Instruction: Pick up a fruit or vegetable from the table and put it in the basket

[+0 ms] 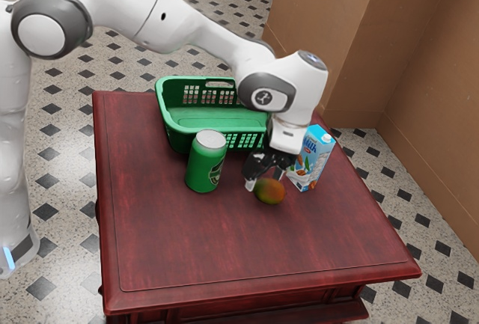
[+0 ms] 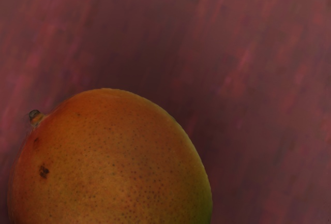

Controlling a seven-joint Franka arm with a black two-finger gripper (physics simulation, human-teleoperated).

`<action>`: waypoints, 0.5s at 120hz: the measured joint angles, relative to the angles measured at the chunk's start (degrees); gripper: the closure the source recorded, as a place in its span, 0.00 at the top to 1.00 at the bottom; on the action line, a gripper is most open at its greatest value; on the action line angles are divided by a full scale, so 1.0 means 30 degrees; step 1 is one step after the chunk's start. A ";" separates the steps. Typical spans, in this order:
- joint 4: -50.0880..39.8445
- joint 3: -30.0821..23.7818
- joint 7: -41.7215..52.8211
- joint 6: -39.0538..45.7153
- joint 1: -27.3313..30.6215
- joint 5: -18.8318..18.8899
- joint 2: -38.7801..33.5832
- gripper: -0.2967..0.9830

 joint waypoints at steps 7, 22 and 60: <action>-0.0025 -0.0108 -0.0045 0.0117 -0.0042 -0.0006 -0.0004 0.77; -0.0038 -0.0319 -0.0152 0.0315 -0.0003 -0.0003 0.0017 0.77; -0.0471 -0.0516 -0.0378 0.0835 0.0166 0.0012 0.0048 0.77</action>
